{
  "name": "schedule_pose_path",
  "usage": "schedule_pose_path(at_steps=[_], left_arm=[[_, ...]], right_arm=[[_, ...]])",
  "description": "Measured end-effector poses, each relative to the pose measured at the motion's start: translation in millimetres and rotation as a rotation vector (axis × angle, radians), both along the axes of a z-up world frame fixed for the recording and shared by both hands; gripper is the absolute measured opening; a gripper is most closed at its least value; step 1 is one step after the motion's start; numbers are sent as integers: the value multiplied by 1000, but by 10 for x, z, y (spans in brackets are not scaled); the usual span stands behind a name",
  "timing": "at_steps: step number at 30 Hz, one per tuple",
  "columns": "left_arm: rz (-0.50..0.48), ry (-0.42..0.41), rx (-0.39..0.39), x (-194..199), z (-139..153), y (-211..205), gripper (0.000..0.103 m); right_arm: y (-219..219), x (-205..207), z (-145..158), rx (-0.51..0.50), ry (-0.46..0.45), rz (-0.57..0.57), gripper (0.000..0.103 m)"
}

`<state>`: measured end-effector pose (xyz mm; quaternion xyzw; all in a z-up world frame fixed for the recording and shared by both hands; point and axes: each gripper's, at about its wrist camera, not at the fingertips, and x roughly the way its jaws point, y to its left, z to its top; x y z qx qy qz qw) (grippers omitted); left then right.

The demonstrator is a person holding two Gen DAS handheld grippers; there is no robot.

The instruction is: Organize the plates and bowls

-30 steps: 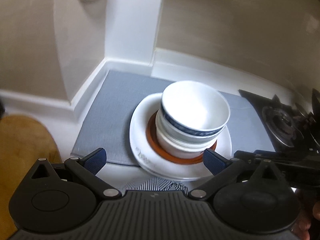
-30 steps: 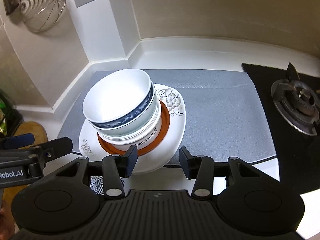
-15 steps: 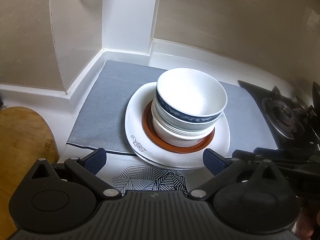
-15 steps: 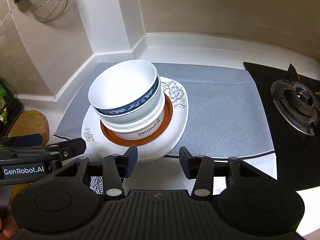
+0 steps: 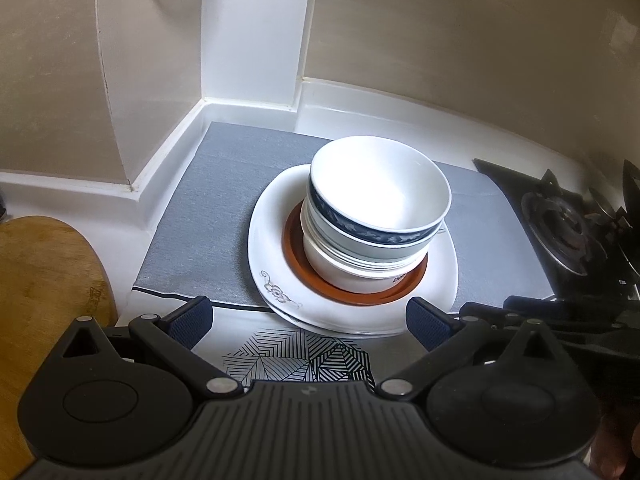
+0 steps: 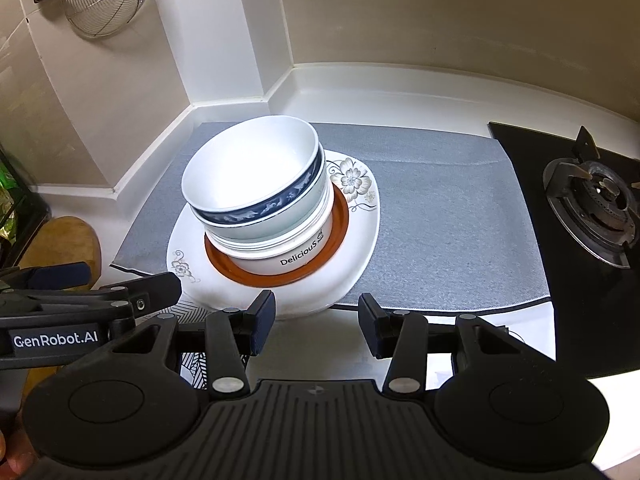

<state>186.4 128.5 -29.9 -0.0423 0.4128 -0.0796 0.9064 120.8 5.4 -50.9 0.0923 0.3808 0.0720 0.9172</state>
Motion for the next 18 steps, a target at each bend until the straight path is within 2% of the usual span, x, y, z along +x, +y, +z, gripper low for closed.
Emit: schedule_pose_path(at_steps=[18], left_arm=[[-1,-6,-5,49,-12,127,103]], right_arm=[[81,41,6,-13,-1,18,49]])
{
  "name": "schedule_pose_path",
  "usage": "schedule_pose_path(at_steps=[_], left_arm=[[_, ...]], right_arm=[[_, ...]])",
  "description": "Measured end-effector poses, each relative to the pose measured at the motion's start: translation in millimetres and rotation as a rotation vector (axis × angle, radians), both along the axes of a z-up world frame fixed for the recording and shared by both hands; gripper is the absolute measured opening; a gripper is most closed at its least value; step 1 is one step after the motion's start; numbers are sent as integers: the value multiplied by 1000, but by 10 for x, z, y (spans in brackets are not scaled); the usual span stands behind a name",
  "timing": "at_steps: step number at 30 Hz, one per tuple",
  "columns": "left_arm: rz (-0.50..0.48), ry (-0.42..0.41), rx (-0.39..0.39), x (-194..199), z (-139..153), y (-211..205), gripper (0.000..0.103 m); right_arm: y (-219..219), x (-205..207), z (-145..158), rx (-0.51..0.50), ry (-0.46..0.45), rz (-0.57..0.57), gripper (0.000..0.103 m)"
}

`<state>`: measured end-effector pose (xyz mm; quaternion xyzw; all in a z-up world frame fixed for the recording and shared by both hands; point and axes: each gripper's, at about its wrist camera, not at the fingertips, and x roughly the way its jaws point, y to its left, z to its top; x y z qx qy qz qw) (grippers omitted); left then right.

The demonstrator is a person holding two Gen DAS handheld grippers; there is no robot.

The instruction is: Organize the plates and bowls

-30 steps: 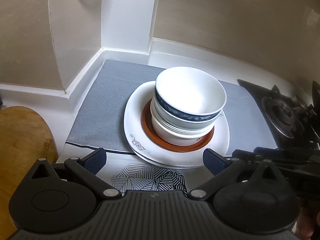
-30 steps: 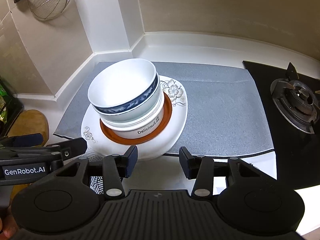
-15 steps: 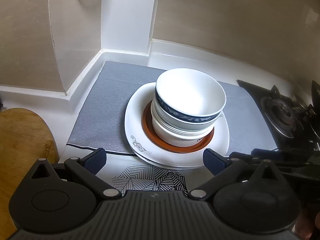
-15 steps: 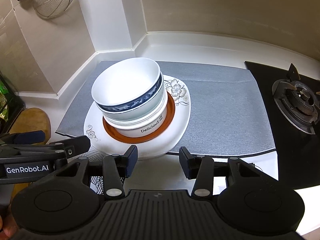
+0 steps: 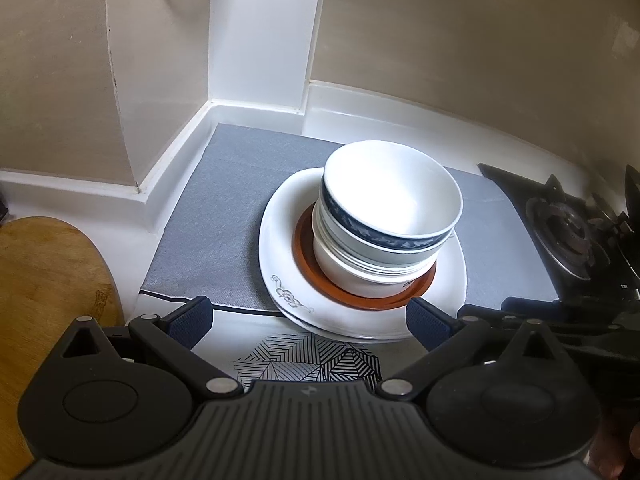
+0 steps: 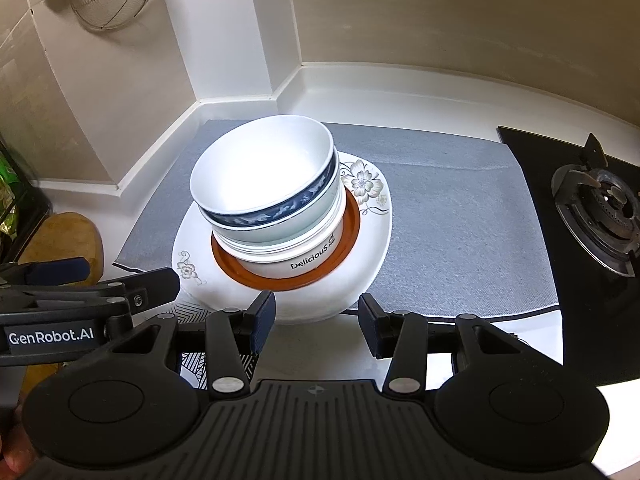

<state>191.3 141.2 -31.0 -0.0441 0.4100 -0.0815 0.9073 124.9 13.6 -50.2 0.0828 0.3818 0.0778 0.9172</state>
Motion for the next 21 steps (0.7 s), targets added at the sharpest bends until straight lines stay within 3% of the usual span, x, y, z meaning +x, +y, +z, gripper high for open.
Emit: schedule_pose_path(at_steps=[21], left_arm=[[22,1,-9,63,-56,76,103]], right_arm=[[93,113,-65,-11,26,25,48]])
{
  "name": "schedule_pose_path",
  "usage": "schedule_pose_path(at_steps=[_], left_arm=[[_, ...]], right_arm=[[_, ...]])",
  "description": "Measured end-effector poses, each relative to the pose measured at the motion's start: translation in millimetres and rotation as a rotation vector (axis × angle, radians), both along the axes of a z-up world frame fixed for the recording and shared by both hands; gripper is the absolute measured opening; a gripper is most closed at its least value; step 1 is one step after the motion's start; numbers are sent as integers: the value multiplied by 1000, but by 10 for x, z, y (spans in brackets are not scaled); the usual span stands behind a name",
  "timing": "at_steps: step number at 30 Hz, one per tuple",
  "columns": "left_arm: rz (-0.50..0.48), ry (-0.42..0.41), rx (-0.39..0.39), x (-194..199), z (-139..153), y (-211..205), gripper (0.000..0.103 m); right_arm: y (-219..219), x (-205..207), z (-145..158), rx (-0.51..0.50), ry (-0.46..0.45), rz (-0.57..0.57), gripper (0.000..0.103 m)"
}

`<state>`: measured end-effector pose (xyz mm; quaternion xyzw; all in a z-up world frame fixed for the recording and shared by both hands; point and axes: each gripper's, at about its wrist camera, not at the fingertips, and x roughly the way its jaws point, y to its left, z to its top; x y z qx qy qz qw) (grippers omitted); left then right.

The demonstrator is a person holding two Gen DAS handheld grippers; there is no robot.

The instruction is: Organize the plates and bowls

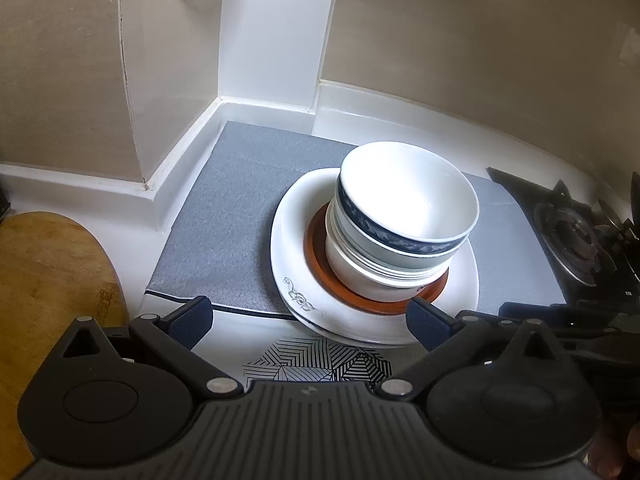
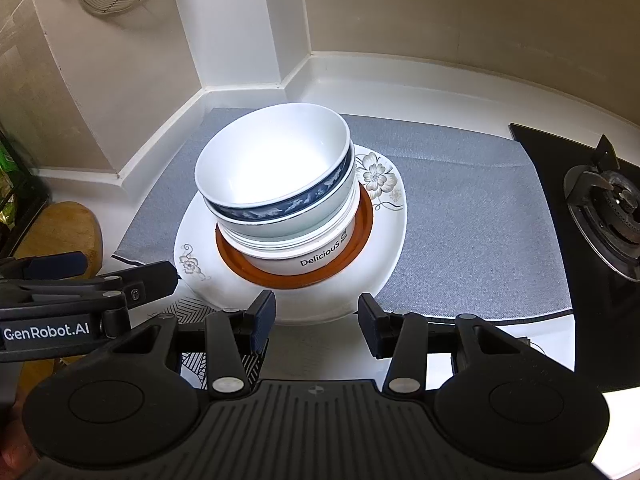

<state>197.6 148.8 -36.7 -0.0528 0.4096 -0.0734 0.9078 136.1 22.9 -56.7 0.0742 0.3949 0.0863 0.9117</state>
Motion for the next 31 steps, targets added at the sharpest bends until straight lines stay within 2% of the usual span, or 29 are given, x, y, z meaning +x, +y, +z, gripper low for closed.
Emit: schedule_pose_path(at_steps=[31], left_arm=[[4,-13,-9,2,-22,-10,103]], right_arm=[[29,69,-13,1,5,0,48]])
